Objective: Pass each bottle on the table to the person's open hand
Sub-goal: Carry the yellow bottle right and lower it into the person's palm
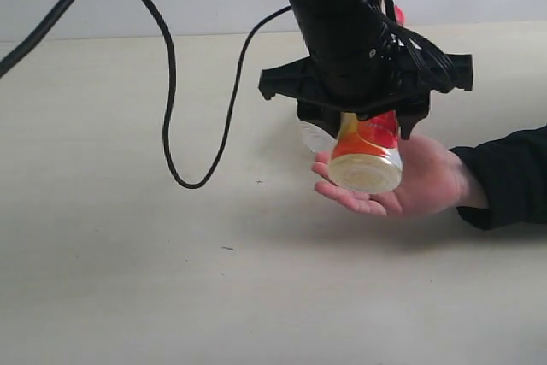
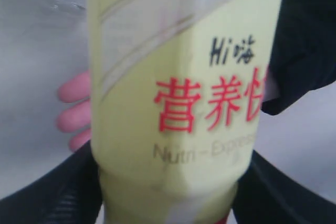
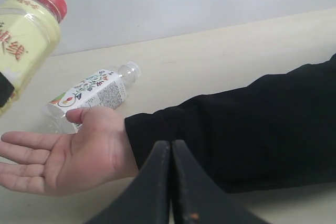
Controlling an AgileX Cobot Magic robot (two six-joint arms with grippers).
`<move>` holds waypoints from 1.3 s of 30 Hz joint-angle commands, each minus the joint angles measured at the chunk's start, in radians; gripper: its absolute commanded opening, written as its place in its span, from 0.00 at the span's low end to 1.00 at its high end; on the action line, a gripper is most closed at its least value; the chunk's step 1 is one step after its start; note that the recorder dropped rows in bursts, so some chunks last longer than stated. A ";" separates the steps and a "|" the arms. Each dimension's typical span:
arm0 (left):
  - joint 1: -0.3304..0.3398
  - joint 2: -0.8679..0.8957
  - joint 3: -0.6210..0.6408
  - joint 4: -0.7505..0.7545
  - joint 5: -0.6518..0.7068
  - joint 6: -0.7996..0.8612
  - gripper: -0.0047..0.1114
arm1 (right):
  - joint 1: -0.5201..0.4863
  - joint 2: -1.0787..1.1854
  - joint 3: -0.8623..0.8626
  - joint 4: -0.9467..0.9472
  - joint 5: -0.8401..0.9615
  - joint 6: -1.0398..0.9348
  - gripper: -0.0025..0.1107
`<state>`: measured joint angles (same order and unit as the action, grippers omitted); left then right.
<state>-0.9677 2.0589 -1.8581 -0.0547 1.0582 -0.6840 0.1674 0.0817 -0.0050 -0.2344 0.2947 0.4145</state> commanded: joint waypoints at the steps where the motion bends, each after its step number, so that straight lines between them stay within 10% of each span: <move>1: -0.002 0.031 -0.006 -0.053 -0.056 -0.005 0.04 | -0.005 0.007 0.005 0.000 -0.009 -0.002 0.02; 28: 0.012 0.115 -0.003 -0.180 -0.208 0.007 0.05 | -0.005 0.007 0.005 0.000 -0.009 -0.002 0.02; 39: 0.012 0.115 -0.003 -0.191 -0.155 0.019 0.42 | -0.005 0.007 0.005 0.000 -0.011 -0.002 0.02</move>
<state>-0.9583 2.1749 -1.8601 -0.2485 0.8985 -0.6690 0.1674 0.0817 -0.0050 -0.2344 0.2947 0.4145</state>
